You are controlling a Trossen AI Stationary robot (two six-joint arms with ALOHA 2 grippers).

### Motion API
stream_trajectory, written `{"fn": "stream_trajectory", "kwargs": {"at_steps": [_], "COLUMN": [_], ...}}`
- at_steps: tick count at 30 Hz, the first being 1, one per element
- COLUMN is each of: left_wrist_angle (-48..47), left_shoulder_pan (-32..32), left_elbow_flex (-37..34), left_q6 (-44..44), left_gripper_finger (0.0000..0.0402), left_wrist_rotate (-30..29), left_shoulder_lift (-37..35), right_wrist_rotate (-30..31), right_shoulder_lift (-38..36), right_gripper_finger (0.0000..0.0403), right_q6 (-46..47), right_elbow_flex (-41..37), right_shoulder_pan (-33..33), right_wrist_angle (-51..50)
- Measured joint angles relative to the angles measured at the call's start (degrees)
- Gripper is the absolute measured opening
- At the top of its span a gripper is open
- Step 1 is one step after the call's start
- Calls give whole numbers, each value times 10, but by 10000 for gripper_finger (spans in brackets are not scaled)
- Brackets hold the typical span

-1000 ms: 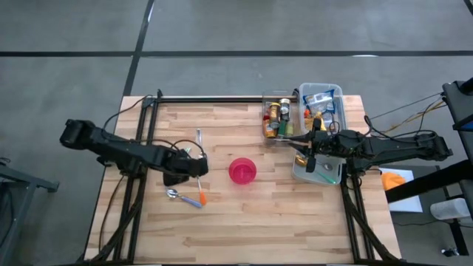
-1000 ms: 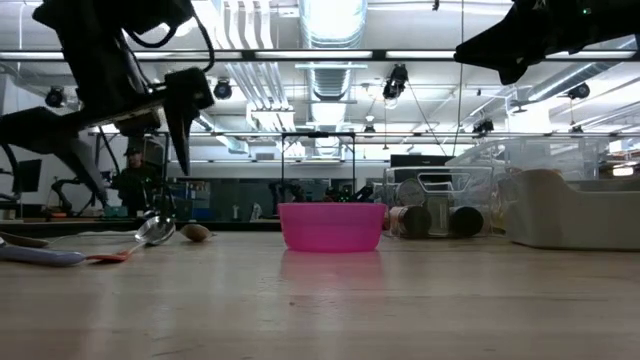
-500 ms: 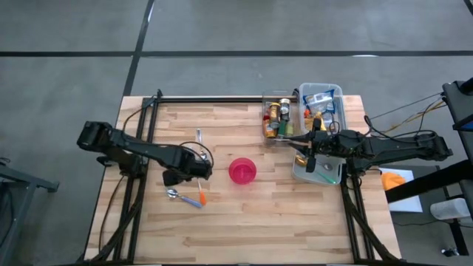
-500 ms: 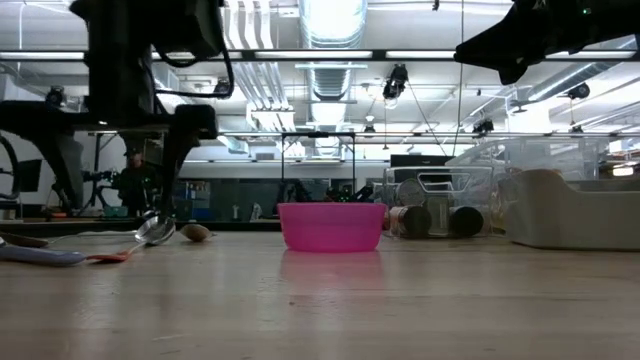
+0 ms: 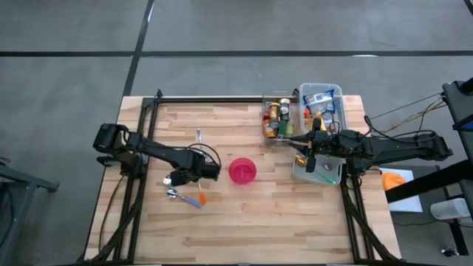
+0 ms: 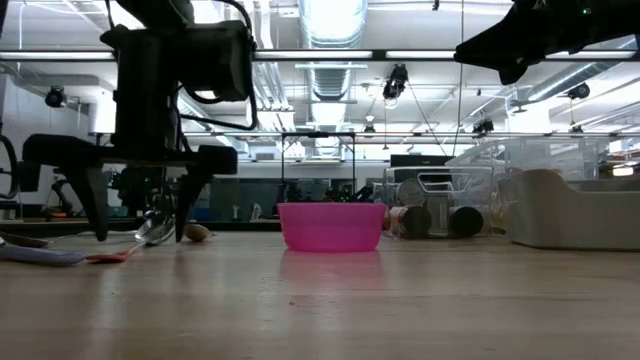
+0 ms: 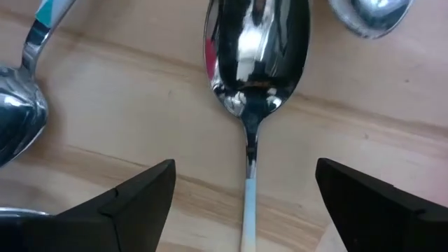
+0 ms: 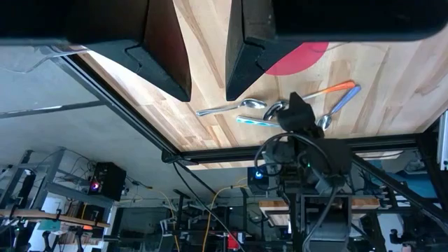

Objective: Pick & Place Food Item
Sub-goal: Put the orange spoon into the gray bin

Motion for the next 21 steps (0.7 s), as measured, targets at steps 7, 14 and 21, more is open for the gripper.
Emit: {"fn": "stream_trajectory", "kwargs": {"at_steps": [7,14,21], "left_wrist_angle": [2,41,53], "left_shoulder_pan": [0,5,5], "left_elbow_flex": [-1,-31,-41], "left_q6": [1,2,4], "left_gripper_finger": [342,342,330], "left_wrist_rotate": [-36,-40,-35], "left_shoulder_lift": [0,-3,-8], "right_wrist_rotate": [0,0,0], "right_shoulder_lift": [0,0,0], "right_gripper_finger": [86,86,86], "right_q6": [0,0,0], "right_elbow_flex": [0,0,0], "right_shoulder_pan": [0,0,0], "right_wrist_angle": [0,0,0]}}
